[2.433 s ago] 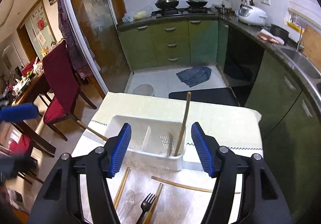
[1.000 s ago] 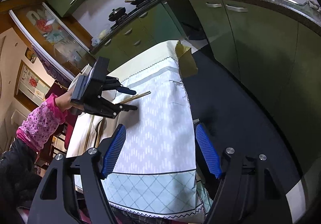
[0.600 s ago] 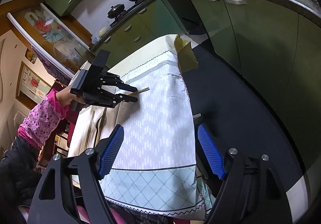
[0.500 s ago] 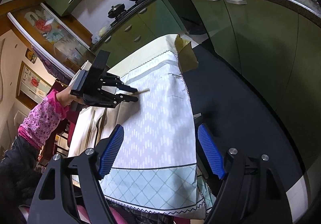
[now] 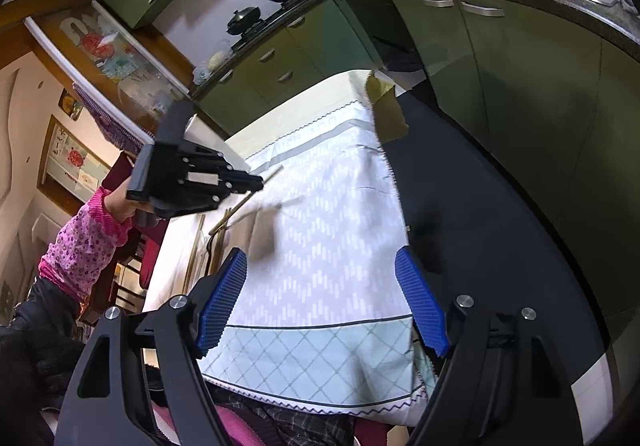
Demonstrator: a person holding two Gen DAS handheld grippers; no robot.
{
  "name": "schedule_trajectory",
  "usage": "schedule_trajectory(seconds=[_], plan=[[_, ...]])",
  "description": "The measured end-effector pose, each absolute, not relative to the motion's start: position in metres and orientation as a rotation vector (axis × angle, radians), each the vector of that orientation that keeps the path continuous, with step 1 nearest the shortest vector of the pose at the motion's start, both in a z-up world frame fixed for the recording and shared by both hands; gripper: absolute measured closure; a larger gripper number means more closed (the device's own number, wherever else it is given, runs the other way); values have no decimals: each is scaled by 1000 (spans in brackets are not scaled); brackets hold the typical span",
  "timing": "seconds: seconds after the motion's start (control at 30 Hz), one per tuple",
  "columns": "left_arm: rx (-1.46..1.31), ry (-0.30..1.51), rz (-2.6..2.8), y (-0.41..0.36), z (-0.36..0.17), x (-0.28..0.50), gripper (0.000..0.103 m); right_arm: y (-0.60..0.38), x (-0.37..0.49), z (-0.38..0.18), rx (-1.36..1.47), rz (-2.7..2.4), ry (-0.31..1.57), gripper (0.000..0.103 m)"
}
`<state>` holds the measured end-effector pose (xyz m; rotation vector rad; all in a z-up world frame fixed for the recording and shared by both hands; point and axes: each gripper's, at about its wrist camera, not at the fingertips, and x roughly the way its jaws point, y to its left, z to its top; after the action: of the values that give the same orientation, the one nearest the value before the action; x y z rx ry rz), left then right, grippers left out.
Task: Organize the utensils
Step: 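Lift the chopstick with the left tool toward the white holder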
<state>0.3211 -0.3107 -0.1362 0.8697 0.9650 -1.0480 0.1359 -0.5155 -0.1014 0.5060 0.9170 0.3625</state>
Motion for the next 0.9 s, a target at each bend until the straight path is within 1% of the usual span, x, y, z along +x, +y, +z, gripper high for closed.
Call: schedule_trajectory(seconds=[0.4,0.9], plan=[[733,768,-940,-235,-50,261,98,-462,132,-83,419,453,910,26],[529,636,-809,-129,14,210,98,-395,124,-63,287,511,916,26]])
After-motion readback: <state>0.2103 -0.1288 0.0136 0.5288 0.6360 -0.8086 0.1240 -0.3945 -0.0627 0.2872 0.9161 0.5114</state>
